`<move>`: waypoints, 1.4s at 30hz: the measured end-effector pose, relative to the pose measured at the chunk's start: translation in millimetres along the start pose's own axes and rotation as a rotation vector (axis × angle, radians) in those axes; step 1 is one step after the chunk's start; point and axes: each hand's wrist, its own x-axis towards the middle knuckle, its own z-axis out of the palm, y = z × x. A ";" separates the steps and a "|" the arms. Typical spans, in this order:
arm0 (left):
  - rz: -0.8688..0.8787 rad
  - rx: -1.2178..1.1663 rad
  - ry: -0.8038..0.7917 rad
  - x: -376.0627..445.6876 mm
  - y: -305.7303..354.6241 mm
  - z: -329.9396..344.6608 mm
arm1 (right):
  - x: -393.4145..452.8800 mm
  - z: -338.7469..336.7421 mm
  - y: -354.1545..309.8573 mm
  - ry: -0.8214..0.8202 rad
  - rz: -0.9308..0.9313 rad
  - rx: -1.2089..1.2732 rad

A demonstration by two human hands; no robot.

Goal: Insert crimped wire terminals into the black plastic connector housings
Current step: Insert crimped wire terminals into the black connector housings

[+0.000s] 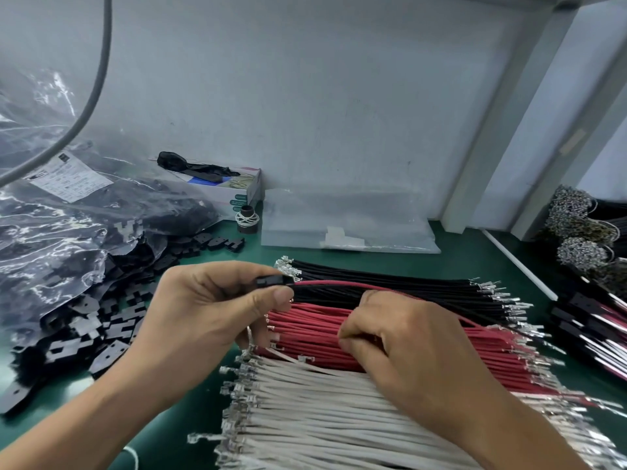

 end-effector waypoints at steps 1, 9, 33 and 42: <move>0.010 -0.002 0.010 0.2 0.4 0.4 | -0.3 2.5 -1.0 0.030 0.018 -0.006; 0.030 0.033 0.045 1.7 1.8 -2.5 | -1.9 3.4 -18.7 -0.193 -0.025 0.121; -0.211 -0.058 -0.112 4.5 1.6 -5.6 | 1.4 1.7 -12.9 0.329 -0.014 0.115; -0.226 -0.072 -0.126 4.0 4.0 -7.2 | 2.3 1.8 -12.1 0.446 -0.086 0.051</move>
